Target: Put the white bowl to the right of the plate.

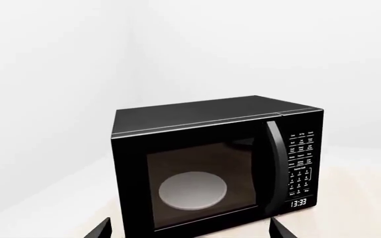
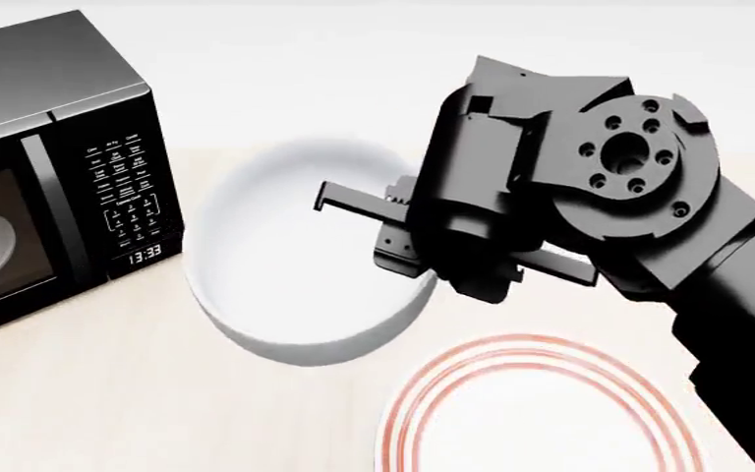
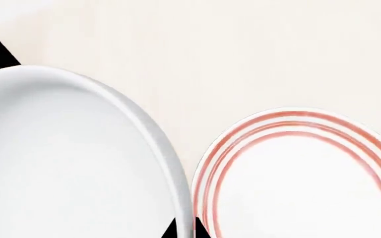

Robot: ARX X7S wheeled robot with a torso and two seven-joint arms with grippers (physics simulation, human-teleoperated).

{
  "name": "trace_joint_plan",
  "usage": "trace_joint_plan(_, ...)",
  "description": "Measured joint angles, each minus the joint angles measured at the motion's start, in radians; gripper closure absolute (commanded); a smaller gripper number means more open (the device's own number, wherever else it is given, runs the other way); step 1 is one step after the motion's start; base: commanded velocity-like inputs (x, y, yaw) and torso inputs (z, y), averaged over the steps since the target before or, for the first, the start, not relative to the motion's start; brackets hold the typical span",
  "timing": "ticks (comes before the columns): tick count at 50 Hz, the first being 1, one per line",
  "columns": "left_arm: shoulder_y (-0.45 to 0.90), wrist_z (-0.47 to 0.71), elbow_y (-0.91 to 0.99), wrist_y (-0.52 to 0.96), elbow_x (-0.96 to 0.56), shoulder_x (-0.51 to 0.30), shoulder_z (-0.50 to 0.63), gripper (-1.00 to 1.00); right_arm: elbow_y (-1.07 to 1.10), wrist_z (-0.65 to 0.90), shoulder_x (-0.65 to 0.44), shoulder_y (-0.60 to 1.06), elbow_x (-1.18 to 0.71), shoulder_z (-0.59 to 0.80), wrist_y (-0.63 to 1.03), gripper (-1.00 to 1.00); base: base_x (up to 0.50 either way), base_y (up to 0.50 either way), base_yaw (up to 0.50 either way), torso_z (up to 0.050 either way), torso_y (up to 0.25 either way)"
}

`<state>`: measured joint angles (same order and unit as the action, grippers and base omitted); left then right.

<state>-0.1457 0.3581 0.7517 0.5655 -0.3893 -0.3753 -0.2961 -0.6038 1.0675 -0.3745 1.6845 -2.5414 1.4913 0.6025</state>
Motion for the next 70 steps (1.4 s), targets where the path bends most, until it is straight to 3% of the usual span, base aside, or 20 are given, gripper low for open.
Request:
trace_joint_plan(34,0.015,0.013,-0.024,0.000,0.014,-0.008,0.035,-1.00,-0.184,-0.066,-0.147,0.009,-0.009,-0.003,0.072,1.00,0.00,0.00,0.00,0.000,0.000)
trace_joint_plan(70,0.022,0.025,-0.036,-0.003,0.018,-0.016,0.054,-1.00,-0.637,-0.245,-0.190,-0.004,0.005,0.102,0.222,1.00,0.00,0.00,0.00,0.000,0.001)
